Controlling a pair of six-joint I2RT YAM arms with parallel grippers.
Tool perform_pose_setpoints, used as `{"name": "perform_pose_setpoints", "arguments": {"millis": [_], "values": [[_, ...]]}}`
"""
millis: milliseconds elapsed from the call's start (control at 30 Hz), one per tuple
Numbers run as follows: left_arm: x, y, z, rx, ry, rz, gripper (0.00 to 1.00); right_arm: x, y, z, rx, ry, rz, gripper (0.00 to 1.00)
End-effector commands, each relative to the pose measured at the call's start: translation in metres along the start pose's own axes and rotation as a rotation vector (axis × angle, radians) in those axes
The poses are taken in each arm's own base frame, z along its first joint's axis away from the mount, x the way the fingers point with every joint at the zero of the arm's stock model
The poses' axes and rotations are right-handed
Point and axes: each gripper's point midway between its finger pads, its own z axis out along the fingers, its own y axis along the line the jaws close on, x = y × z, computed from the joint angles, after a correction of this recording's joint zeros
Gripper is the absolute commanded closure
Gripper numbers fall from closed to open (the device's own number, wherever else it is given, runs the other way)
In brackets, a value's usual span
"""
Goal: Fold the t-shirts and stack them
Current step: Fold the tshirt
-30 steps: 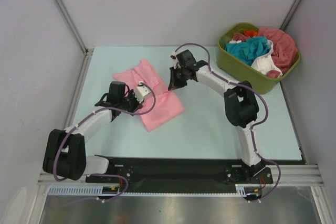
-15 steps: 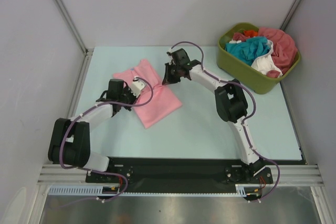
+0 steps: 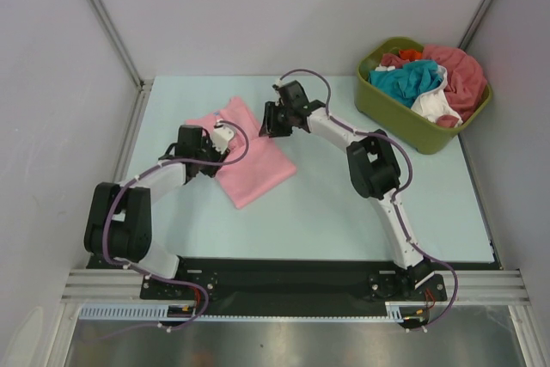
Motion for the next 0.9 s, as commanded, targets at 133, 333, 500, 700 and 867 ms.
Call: {"name": "perform_pose_setpoints", "arguments": {"millis": [133,333,500,700,867], "values": [[-0.015,0.048,-0.010,-0.189,0.017,-0.064,0.46,-0.064,0.009,-0.047,0.061,-0.175,-0.076,0.45],[-0.037,0.031,-0.035,-0.118,-0.083,0.087,0.43,-0.041,0.004,-0.109,0.168,-0.165,-0.177,0.51],[-0.038,-0.067,-0.052,0.157,-0.211,0.384,0.45,0.038,0.013,-0.120,0.030,-0.026,-0.157,0.82],[-0.020,-0.145,-0.057,0.344,-0.190,0.477,0.45,0.090,0.005,-0.093,-0.060,0.101,-0.022,0.92],[-0.012,-0.138,-0.037,0.298,-0.143,0.499,0.45,0.098,-0.022,-0.079,0.012,0.124,0.008,0.94]]}}
